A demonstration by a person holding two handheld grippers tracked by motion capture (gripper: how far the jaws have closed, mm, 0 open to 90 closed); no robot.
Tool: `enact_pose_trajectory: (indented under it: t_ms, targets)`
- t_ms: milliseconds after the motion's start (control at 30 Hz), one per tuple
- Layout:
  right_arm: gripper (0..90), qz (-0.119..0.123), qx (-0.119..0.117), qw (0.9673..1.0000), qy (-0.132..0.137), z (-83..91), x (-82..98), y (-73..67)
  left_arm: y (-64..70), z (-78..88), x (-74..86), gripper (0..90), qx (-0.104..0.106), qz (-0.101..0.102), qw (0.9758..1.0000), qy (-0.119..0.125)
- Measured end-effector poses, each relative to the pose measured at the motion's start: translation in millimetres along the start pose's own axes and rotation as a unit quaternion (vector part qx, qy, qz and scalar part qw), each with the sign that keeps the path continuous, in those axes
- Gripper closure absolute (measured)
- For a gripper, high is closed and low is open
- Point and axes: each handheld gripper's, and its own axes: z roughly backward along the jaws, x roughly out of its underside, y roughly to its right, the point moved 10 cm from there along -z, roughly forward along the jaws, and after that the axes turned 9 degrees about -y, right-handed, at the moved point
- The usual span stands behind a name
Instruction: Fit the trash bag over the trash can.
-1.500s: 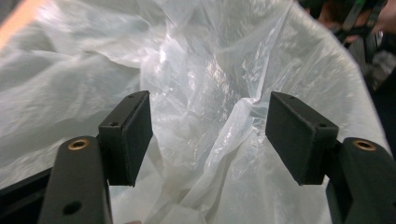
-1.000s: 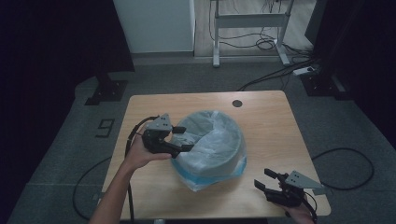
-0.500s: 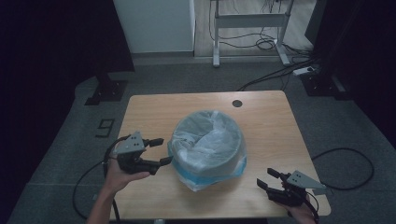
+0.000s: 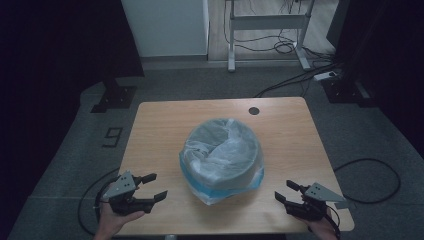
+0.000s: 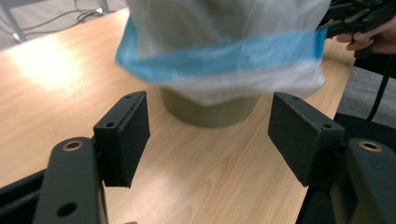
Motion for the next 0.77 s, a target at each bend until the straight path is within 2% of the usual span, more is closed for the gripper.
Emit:
enact_pose_trajectory:
  t_ms: [100, 200, 500, 767]
  targets:
    - [32.2, 0.004, 0.001, 1.0000, -0.005, -2.2, 1.5, -0.7, -1.7, -3.6, 12.4, 29.4, 0.000, 0.010, 0.9999, -0.004]
    - [32.2, 0.005, 0.003, 0.9999, -0.010, -4.5, 3.4, -1.1, -2.7, -6.5, 18.0, 29.4, 0.001, 0.016, 0.9999, -0.004]
    - [32.0, 0.012, 0.007, 0.9998, -0.016, -6.4, 5.6, -1.2, -4.4, -16.6, 18.1, 29.1, 0.002, 0.018, 0.9998, -0.011]
    - [30.6, 0.007, 0.009, 0.9998, -0.015, -6.1, 5.3, 2.2, -7.6, -26.3, 19.5, 27.6, 0.004, 0.026, 0.9996, -0.015]
